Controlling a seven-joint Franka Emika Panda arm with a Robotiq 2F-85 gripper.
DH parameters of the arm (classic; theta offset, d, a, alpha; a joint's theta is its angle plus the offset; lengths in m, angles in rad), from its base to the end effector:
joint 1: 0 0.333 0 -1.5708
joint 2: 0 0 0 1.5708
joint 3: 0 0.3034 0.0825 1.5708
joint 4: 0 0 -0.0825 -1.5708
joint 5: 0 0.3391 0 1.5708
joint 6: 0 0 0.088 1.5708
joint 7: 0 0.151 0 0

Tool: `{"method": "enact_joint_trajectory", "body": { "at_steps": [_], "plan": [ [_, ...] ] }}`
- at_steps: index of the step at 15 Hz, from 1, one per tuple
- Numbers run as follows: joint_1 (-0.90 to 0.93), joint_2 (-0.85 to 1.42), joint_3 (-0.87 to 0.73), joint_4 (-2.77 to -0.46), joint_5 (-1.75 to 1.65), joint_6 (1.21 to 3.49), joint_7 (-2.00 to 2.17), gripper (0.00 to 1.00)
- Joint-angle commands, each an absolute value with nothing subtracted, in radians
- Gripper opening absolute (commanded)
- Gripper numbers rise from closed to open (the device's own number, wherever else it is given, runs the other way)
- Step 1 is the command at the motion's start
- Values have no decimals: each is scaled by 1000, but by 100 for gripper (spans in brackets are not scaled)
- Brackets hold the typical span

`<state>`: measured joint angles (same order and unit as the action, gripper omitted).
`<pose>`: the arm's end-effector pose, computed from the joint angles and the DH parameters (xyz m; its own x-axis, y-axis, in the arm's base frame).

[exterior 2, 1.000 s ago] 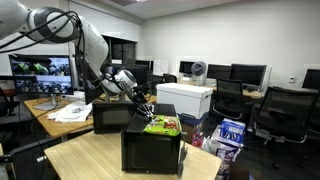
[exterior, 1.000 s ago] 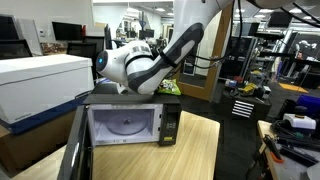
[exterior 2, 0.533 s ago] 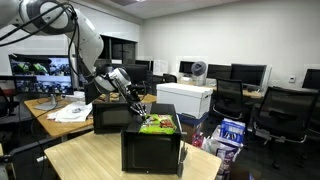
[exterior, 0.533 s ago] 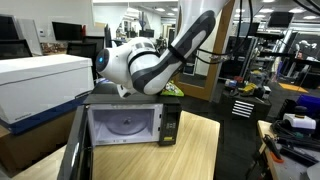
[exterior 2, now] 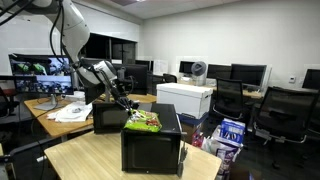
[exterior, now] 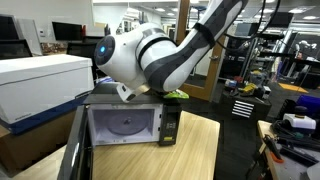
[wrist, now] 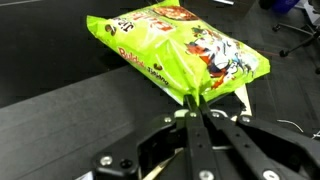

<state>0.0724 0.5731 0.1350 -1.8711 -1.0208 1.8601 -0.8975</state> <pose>0.5569 0.0111 0.1936 -0.1659 0.5988 -0.7836 0.9848 0.0590 -0.1635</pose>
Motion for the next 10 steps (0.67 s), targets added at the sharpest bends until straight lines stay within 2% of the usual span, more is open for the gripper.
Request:
{"method": "enact_joint_trajectory", "body": {
  "at_steps": [1,10],
  "plan": [
    [72,432,165,-2020,-1035,1920,-963,3],
    [94,215,236,-2230,-999,2085,-1161,3]
  ]
}}
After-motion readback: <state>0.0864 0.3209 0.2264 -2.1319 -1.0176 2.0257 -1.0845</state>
